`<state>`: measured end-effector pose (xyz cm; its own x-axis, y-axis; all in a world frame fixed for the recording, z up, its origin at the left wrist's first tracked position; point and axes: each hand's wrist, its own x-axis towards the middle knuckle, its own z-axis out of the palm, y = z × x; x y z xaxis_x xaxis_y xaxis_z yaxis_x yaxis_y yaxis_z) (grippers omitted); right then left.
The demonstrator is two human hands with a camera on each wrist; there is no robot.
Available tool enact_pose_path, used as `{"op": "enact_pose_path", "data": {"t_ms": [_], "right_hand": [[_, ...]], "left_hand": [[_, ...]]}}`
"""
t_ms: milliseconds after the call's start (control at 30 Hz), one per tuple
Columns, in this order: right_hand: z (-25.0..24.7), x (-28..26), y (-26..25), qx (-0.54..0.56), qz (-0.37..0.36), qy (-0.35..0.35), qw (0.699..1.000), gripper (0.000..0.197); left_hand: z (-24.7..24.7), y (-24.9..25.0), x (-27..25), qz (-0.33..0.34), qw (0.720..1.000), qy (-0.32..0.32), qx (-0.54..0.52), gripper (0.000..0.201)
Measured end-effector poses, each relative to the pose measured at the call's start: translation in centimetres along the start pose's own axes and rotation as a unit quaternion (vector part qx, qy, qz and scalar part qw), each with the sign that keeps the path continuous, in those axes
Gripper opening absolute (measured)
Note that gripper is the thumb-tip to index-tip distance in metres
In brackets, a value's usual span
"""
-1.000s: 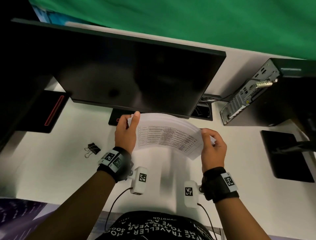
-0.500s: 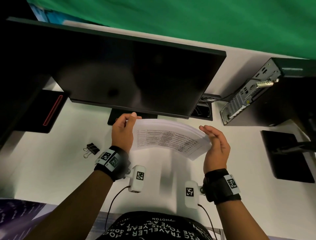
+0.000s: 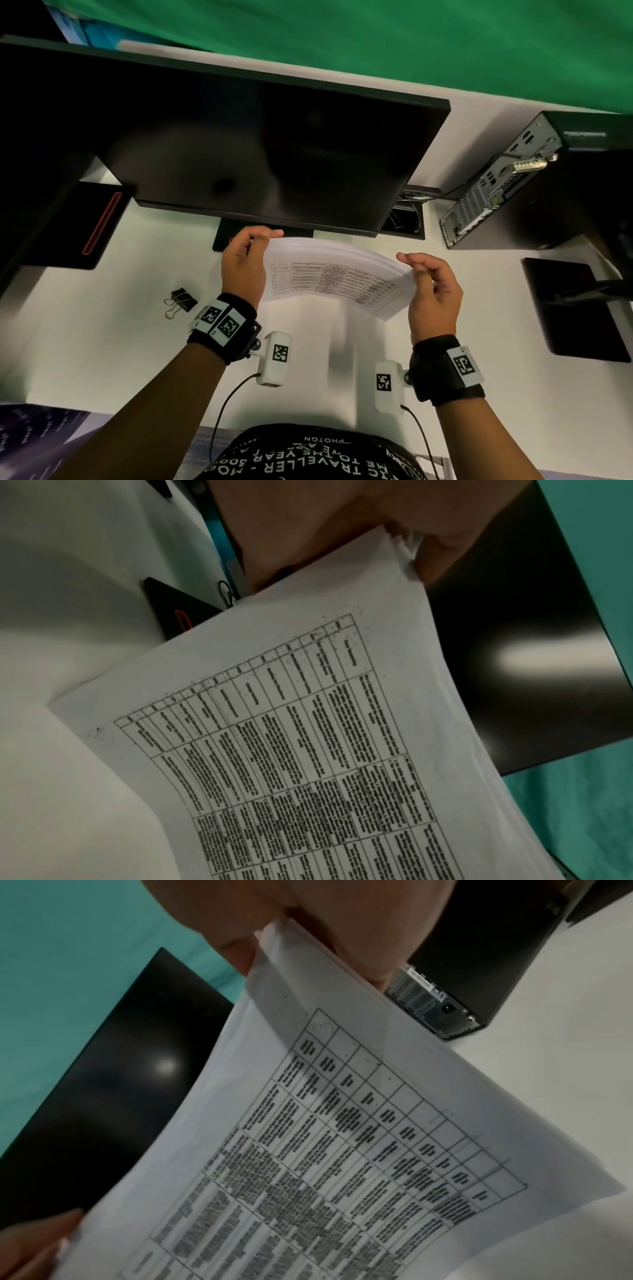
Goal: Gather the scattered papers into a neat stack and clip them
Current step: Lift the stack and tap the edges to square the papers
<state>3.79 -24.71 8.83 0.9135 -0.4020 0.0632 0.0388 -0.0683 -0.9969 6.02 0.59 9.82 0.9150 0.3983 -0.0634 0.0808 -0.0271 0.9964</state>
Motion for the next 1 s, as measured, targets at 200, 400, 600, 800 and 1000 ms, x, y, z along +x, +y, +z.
{"op": "enact_pose_path", "data": {"t_ms": [200, 400, 600, 800, 1000], "right_hand": [[0.04, 0.16, -0.09, 0.005, -0.008, -0.002, 1.0, 0.033], [0.03, 0.19, 0.03, 0.015, -0.002, -0.012, 1.0, 0.035], [-0.07, 0.31, -0.12, 0.033, -0.007, -0.017, 0.999, 0.037], [-0.11, 0.26, 0.05, 0.021, -0.009, -0.019, 1.0, 0.035], [-0.21, 0.55, 0.3, 0.011, -0.005, -0.013, 1.0, 0.027]], "left_hand": [[-0.04, 0.13, -0.15, 0.003, 1.0, -0.005, -0.022, 0.02], [-0.18, -0.32, -0.13, 0.006, 1.0, -0.029, 0.005, 0.025], [-0.31, -0.28, 0.01, -0.013, 0.999, -0.03, -0.025, 0.031], [-0.21, -0.32, 0.11, -0.003, 0.999, -0.032, -0.044, 0.028], [-0.29, -0.39, 0.06, -0.016, 0.999, -0.027, -0.04, 0.033]]}}
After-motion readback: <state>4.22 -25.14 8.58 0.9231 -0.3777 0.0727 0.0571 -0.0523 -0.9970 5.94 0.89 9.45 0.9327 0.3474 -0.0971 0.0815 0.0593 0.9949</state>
